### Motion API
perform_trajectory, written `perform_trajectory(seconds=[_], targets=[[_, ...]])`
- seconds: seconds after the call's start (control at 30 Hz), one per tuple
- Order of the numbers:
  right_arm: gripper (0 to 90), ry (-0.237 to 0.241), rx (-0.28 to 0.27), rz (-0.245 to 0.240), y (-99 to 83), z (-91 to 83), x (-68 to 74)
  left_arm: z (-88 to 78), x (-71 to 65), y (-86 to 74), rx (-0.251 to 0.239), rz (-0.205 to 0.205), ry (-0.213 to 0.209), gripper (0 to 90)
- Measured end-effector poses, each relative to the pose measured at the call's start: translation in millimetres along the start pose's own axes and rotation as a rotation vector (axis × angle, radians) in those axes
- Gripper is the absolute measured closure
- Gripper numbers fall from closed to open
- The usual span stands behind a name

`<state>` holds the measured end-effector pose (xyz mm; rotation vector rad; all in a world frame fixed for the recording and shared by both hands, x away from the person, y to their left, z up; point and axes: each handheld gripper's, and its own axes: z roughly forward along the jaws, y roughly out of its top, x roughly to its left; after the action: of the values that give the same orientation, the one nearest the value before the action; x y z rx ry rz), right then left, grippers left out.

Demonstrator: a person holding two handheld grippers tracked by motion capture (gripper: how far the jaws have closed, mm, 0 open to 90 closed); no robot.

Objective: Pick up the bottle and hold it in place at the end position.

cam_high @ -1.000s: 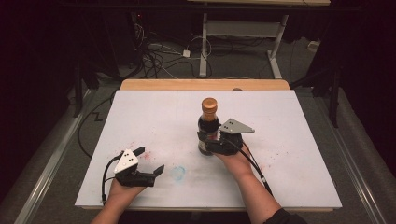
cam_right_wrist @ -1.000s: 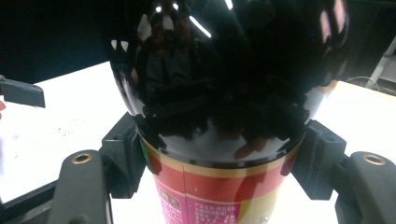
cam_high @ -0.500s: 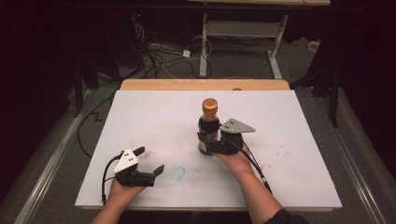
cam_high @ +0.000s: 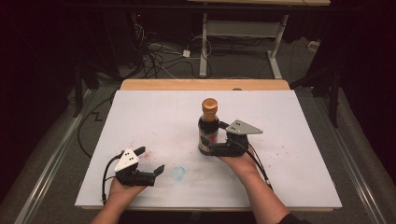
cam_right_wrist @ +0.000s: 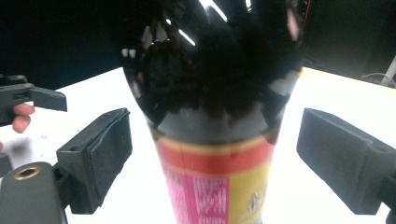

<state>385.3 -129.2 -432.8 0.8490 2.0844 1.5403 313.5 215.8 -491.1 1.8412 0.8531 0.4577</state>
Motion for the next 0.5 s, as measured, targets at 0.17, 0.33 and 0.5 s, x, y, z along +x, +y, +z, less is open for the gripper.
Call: perform_trajectory(seconds=[0.17,0.33,0.5], targets=[[12.1,-0.004,-0.013,0.010,-5.2,-17.0,-3.6,4.2,0.7,5.0,-0.003,-0.015,-0.017,0.0],[15.0,-0.039,-0.001,0.019,-10.4,-30.2,-8.4,12.8,-7.5,17.2,0.009,0.004,-0.034,0.0],[15.1,-0.052,0.008,0.022,-16.2,-41.0,-11.7,29.4,-12.1,29.7,0.008,-0.010,-0.071,0.0]])
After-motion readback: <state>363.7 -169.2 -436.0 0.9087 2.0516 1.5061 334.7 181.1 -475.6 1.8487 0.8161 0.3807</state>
